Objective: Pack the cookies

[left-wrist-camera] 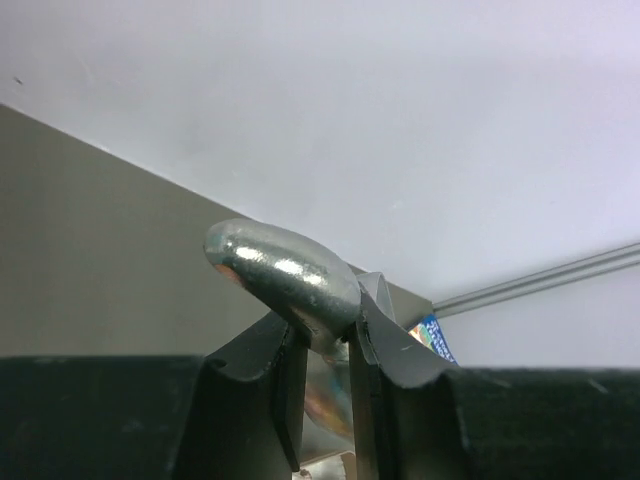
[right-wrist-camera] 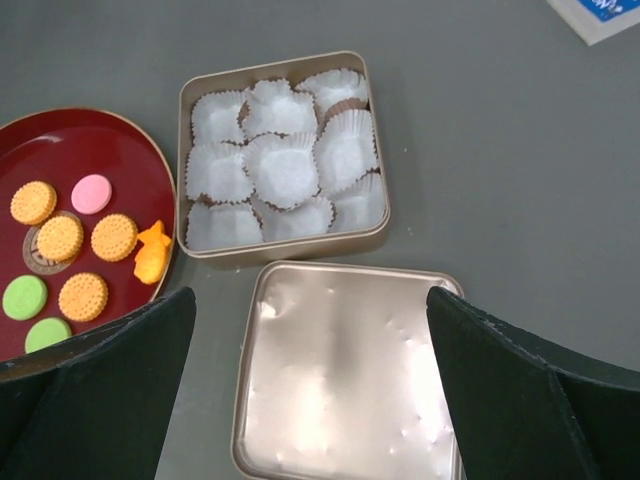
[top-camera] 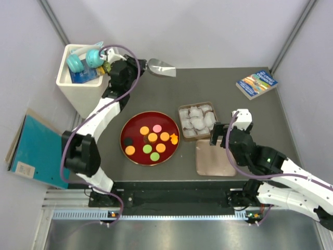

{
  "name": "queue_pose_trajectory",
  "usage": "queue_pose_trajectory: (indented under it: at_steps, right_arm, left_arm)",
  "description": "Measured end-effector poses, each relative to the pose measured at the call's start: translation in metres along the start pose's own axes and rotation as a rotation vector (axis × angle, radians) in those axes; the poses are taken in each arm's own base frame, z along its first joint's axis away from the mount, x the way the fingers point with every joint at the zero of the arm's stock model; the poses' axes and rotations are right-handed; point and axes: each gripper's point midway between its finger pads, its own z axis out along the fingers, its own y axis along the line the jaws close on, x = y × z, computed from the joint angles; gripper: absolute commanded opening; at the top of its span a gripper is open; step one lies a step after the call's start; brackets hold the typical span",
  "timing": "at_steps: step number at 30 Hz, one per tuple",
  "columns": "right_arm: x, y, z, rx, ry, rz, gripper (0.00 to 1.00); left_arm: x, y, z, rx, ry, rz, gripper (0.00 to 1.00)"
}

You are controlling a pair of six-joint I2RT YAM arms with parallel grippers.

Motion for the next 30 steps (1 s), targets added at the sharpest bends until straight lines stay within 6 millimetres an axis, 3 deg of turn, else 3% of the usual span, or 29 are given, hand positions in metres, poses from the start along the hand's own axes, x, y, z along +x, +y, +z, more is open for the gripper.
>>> queue_pose_trajectory:
  at_steps: [3,5,15,19,23,27,30]
  right_arm:
    - [0.005,0.000,-0.001,-0.009,0.012,0.019,0.98]
    - [0.009,-0.001,-0.002,-0.014,0.023,0.030,0.98]
    - [0.024,-0.002,-0.002,-0.019,0.060,0.060,0.97]
    - [0.026,0.000,-0.002,-0.024,0.069,0.066,0.98]
    - [0.029,0.002,-0.001,-0.025,0.081,0.064,0.97]
    - [0.032,0.003,0.001,-0.023,0.091,0.055,0.98]
    - [0.033,0.004,0.002,-0.021,0.096,0.051,0.98]
  left_arm:
    - [-0.010,0.000,-0.029,-0.002,-0.032,0.017,0.00]
    - [-0.007,0.011,-0.042,-0.028,-0.035,0.033,0.00]
    - [0.061,0.104,-0.071,-0.214,0.089,0.075,0.00]
    - [0.068,0.119,-0.073,-0.228,0.069,0.058,0.00]
    - [0.073,0.129,-0.061,-0.207,0.034,0.001,0.00]
    - [0.090,0.155,-0.044,-0.197,0.054,-0.082,0.00]
    - [0.106,0.170,-0.041,-0.181,0.098,-0.138,0.00]
